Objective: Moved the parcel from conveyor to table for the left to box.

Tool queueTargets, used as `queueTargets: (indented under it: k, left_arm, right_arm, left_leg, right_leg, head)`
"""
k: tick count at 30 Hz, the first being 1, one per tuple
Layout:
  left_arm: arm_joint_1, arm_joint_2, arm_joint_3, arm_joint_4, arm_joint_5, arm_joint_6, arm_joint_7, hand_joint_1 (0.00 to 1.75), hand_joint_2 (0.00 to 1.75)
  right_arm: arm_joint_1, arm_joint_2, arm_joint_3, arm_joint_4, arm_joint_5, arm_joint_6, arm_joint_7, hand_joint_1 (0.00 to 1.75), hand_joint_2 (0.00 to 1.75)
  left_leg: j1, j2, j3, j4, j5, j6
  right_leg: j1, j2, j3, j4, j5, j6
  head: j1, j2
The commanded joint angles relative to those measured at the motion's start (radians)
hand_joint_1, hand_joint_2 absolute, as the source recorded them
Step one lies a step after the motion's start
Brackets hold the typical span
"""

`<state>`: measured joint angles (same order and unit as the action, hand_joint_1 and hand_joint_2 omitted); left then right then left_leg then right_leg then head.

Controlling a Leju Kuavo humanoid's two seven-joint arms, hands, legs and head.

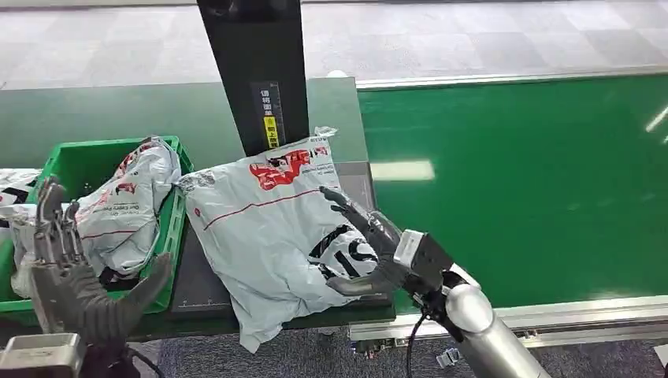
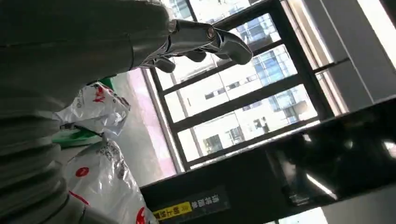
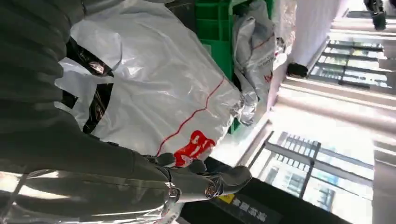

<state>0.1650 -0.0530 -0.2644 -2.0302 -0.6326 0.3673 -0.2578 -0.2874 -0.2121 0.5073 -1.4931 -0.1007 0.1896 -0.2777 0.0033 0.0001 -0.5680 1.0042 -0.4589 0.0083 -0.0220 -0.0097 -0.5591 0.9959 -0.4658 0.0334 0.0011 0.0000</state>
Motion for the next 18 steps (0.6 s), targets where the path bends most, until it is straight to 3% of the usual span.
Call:
queueTargets:
  k: [1, 7, 12, 16, 18]
  left_arm:
    - [-0.267, 0.085, -0.161, 0.3, -0.183, -0.12, 0.133, 0.0, 1.75]
    - [-0.463, 0.107, -0.227, 0.562, -0.328, -0.224, 0.186, 0.0, 1.75]
    - [-0.614, 0.181, -0.33, 0.769, -0.334, -0.297, 0.166, 0.0, 1.75]
    - [-0.619, 0.185, -0.33, 0.786, -0.324, -0.292, 0.157, 0.0, 1.75]
    - [-0.659, 0.209, -0.393, 0.833, -0.326, -0.361, 0.154, 0.0, 1.75]
  right_arm:
    - [0.094, 0.047, -0.135, -0.101, 0.032, -0.006, 0.003, 0.0, 1.75]
    - [0.174, 0.047, -0.205, -0.19, 0.057, -0.009, 0.008, 0.0, 1.75]
    - [0.185, 0.05, -0.238, -0.203, 0.071, 0.007, 0.003, 0.0, 1.75]
    - [0.179, 0.053, -0.239, -0.198, 0.071, 0.008, 0.003, 0.0, 1.75]
    - [0.161, 0.061, -0.241, -0.187, 0.072, 0.013, 0.002, 0.0, 1.75]
  left_leg:
    - [0.0, -0.007, 0.001, -0.002, 0.002, -0.001]
    - [0.0, -0.008, 0.001, -0.003, 0.003, -0.001]
    - [0.001, -0.007, 0.001, -0.002, 0.003, -0.001]
    - [0.001, -0.003, 0.002, -0.002, 0.002, -0.001]
    - [0.001, 0.0, 0.001, -0.001, 0.001, -0.001]
  right_leg:
    - [0.0, -0.006, 0.002, -0.001, 0.0, -0.002]
    - [0.0, -0.008, 0.004, -0.003, 0.001, -0.003]
    - [0.001, -0.006, 0.003, -0.002, 0.001, -0.003]
    - [0.001, -0.002, 0.002, -0.002, 0.001, -0.003]
    - [0.001, 0.001, 0.001, -0.001, 0.001, -0.003]
  head:
    - [0.0, 0.0]
    - [0.0, 0.0]
    - [0.0, 0.0]
    - [0.0, 0.0]
    - [0.0, 0.0]
